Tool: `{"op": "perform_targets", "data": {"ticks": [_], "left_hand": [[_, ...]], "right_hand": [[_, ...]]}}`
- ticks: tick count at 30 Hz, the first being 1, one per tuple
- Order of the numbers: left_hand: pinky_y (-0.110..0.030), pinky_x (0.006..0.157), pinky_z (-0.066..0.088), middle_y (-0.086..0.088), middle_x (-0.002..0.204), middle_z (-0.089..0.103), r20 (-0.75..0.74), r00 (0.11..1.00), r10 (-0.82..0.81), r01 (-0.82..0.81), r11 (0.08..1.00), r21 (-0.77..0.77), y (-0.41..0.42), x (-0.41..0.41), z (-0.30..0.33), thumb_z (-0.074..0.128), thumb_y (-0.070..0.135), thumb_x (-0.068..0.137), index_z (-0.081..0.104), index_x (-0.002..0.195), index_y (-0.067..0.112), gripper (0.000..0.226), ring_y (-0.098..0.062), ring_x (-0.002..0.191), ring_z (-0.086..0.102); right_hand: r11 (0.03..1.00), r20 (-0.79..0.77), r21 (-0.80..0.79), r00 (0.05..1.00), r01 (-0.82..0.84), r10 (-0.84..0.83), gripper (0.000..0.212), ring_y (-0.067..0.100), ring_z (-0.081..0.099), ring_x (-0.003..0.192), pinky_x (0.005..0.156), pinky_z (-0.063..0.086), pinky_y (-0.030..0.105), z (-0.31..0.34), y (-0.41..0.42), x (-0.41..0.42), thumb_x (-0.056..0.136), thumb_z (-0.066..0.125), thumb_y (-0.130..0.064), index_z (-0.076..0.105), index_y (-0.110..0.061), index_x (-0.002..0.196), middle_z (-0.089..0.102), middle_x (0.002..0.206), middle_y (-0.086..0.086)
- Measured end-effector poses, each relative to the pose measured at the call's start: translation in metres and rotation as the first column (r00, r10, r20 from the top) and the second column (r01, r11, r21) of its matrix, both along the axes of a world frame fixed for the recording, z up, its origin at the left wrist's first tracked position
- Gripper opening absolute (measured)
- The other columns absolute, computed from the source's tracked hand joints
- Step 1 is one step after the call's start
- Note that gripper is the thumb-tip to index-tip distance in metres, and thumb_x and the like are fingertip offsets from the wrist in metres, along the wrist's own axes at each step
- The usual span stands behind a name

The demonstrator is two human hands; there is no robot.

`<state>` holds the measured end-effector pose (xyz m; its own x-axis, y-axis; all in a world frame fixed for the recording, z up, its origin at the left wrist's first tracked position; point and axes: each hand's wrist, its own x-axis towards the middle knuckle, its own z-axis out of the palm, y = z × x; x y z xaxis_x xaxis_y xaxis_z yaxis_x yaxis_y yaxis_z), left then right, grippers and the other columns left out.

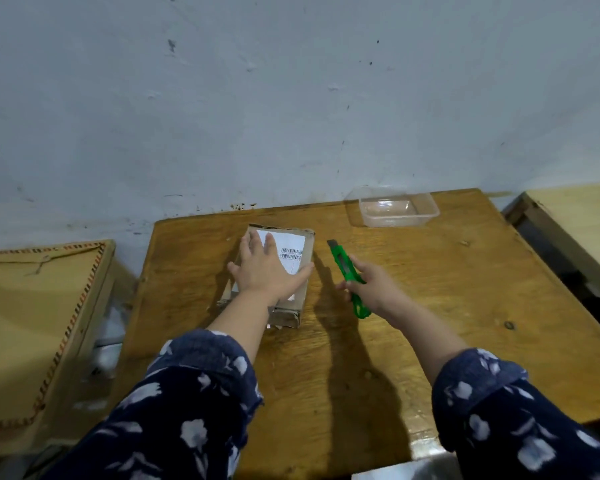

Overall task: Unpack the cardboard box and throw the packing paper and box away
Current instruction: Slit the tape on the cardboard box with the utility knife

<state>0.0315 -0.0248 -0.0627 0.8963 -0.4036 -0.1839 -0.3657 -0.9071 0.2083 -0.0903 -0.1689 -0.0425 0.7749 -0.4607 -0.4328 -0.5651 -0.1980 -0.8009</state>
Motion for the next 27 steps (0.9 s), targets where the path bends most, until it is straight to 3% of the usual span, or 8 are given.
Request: {"op": "perform_targets", "data": {"ticks": [5,11,19,27], "left_hand": [[-0.053,0.118,-0.003,-0.001,0.161,-0.009,0.054,0.981,-0.185,0.186,0.982,-0.009,0.026,0.0,-0.01,0.015,0.079,0.081,0.004,0.152,0.032,0.085,-0.023,0.146,-0.017],[-0.052,0.116,-0.008,0.005,0.16,-0.013,0.093,0.894,-0.438,0.437,0.899,0.035,0.056,0.0,-0.013,0.022,0.096,0.06,-0.003,0.15,0.04,0.108,-0.027,0.145,-0.021],[-0.049,0.118,-0.005,0.006,0.161,-0.009,0.138,0.897,-0.419,0.42,0.907,0.024,0.055,-0.001,-0.017,0.021,0.097,0.059,0.0,0.15,0.04,0.11,-0.026,0.147,-0.013],[-0.05,0.115,-0.01,0.001,0.159,-0.02,0.087,0.897,-0.434,0.428,0.9,0.084,0.042,-0.002,-0.015,0.023,0.099,0.055,-0.012,0.15,0.034,0.119,-0.03,0.145,-0.021]], "right_hand": [[0.977,0.085,0.123,0.979,0.176,-0.187,0.051,0.011,0.052,0.065,0.067,0.047,0.029,-0.001,0.01,-0.009,0.097,0.047,-0.014,0.033,-0.027,0.144,0.066,0.085,0.003],[0.949,0.079,0.225,0.966,0.222,-0.244,0.048,0.011,0.048,0.059,0.054,0.041,0.022,-0.006,0.033,-0.01,0.098,0.044,-0.014,0.036,-0.03,0.143,0.061,0.077,0.001],[0.941,0.102,0.217,0.953,0.259,-0.286,0.043,0.011,0.048,0.056,0.049,0.04,0.022,-0.013,0.038,-0.009,0.099,0.045,-0.02,0.043,-0.033,0.139,0.058,0.071,0.001],[0.959,0.1,0.163,0.963,0.233,-0.251,0.043,0.011,0.047,0.057,0.051,0.04,0.024,-0.011,0.027,0.009,0.099,0.045,-0.021,0.042,-0.032,0.14,0.056,0.069,0.0]]}}
